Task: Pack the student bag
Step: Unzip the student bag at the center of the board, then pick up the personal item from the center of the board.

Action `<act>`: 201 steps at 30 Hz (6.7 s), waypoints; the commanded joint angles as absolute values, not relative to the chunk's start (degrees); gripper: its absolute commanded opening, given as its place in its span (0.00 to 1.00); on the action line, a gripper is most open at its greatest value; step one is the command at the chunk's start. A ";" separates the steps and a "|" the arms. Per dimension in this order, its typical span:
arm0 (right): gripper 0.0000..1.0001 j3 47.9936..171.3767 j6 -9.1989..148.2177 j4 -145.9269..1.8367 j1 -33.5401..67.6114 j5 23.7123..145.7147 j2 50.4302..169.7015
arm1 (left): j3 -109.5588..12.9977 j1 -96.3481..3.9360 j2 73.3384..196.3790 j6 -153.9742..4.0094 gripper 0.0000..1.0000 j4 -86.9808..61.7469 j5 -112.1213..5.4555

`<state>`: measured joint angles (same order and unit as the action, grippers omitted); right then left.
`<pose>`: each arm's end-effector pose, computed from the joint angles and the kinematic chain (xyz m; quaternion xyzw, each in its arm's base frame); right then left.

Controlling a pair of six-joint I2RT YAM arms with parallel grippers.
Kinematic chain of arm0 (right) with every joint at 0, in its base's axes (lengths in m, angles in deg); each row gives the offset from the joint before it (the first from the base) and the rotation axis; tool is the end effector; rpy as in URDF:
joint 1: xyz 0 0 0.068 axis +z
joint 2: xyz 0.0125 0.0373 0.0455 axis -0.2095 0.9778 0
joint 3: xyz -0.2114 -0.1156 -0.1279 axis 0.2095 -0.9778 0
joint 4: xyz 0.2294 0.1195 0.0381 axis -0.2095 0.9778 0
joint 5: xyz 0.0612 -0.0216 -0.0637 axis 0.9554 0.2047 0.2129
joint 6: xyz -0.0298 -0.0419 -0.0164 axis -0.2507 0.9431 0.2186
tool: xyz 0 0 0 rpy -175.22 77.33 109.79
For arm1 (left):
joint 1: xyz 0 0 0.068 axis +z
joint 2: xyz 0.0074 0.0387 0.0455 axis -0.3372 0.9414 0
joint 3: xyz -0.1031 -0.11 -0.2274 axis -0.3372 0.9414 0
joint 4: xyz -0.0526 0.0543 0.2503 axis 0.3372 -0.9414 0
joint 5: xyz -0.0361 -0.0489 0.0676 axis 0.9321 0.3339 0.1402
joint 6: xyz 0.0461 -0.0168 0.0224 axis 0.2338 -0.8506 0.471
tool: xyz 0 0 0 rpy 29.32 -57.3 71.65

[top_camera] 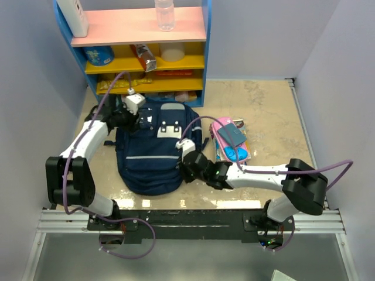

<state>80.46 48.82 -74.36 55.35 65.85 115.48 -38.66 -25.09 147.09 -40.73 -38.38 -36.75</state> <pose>0.1274 0.2886 0.1974 -0.2659 0.8566 0.2599 0.3578 0.3237 -0.0454 0.2478 0.2951 0.8684 -0.1473 0.3704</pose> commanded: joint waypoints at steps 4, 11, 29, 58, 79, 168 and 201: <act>0.00 84.67 47.76 -68.25 48.12 59.41 118.26 | -38.95 -10.40 139.61 -24.75 0.47 -50.99 -31.55; 0.00 91.26 49.25 -64.74 46.44 58.88 122.50 | -30.62 -10.03 137.32 -10.15 0.43 -59.54 -25.20; 0.00 98.21 50.22 -52.42 46.44 58.09 122.76 | -16.54 -10.92 131.09 -8.03 0.31 -47.86 -34.00; 0.00 109.19 47.05 -62.70 59.45 61.34 136.64 | -14.17 -24.63 128.53 -19.37 0.21 -41.88 -27.23; 0.06 112.62 50.48 -90.85 61.65 59.94 146.14 | -18.21 -20.94 132.14 -13.92 0.13 -48.29 -19.58; 0.00 72.63 31.93 -64.04 3.90 76.98 80.40 | -25.33 -44.21 127.04 -22.62 0.74 -50.49 -36.01; 0.00 71.58 28.60 -56.47 3.82 85.42 70.65 | -15.22 -51.87 128.01 -23.85 0.36 -25.71 -52.71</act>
